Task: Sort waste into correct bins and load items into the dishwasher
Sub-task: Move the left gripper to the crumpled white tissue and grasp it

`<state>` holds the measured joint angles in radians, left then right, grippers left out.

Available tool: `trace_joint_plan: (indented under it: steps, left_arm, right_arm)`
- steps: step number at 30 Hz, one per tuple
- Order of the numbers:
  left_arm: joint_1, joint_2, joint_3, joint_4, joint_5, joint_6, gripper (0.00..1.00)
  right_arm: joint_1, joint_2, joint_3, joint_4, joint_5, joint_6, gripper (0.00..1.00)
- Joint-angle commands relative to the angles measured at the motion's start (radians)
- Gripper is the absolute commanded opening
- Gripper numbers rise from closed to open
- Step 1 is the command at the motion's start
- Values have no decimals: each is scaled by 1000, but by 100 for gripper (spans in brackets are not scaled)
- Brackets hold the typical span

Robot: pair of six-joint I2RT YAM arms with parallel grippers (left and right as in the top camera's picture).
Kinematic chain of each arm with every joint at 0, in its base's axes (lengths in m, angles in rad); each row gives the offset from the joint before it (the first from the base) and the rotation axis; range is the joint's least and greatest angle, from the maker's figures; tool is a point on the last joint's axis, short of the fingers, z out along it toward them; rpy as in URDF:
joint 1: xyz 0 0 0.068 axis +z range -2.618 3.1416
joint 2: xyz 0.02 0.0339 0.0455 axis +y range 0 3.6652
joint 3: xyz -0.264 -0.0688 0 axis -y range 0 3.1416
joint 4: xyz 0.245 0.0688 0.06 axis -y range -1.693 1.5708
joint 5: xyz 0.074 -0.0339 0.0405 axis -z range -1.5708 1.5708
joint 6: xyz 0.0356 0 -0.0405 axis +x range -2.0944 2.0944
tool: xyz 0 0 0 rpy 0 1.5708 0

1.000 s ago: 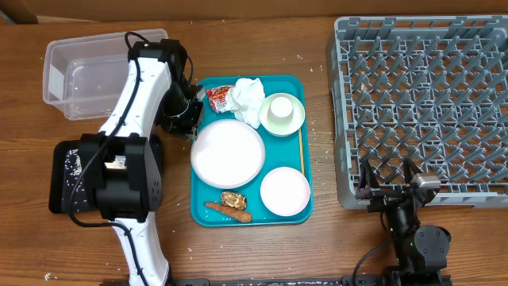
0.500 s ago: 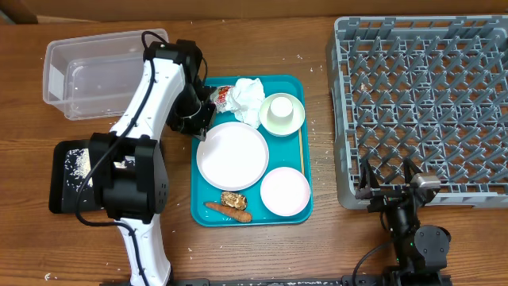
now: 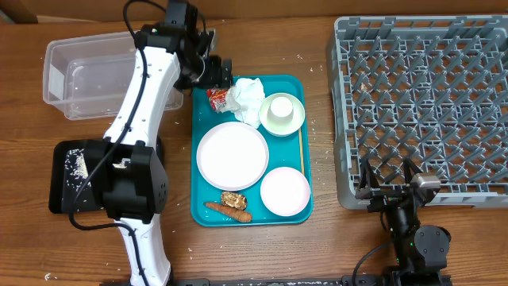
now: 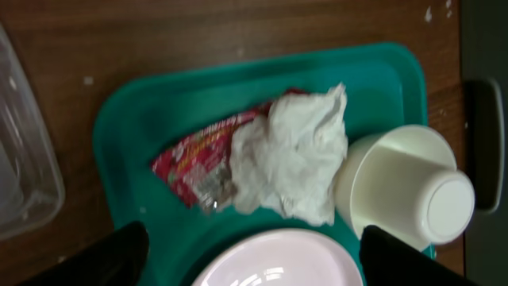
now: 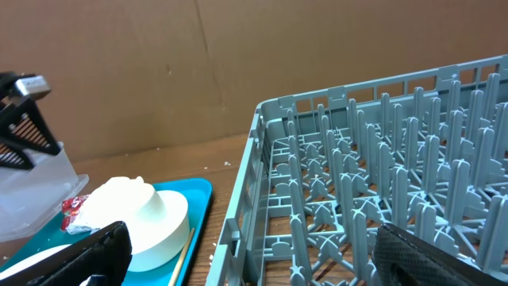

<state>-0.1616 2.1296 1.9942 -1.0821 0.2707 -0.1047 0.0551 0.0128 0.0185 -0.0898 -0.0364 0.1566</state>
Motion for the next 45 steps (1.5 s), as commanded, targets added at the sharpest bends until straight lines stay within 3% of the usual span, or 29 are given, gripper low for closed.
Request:
trace_joint_plan:
  steps: [1,9,17,22,36,42,45]
  left_arm:
    - [-30,11,16,75,29,67,84]
    - [-98,77,11,101,-13,119,78]
    - [-154,151,11,97,-218,61,70]
    - [-158,157,11,106,-327,21,69]
    - [-159,214,9,92,-194,39,69]
    - [-158,214,13,104,-203,38,57]
    - [-158,212,15,98,-203,38,39]
  right_arm:
    - [6,-10,-10,7,9,-8,100]
    - [6,-10,-10,7,9,-8,100]
    - [6,-10,-10,7,9,-8,100]
    - [6,-10,-10,7,9,-8,100]
    - [6,-10,-10,7,9,-8,100]
    - [6,-10,-10,7,9,-8,100]
    - [6,-10,-10,7,9,-8,100]
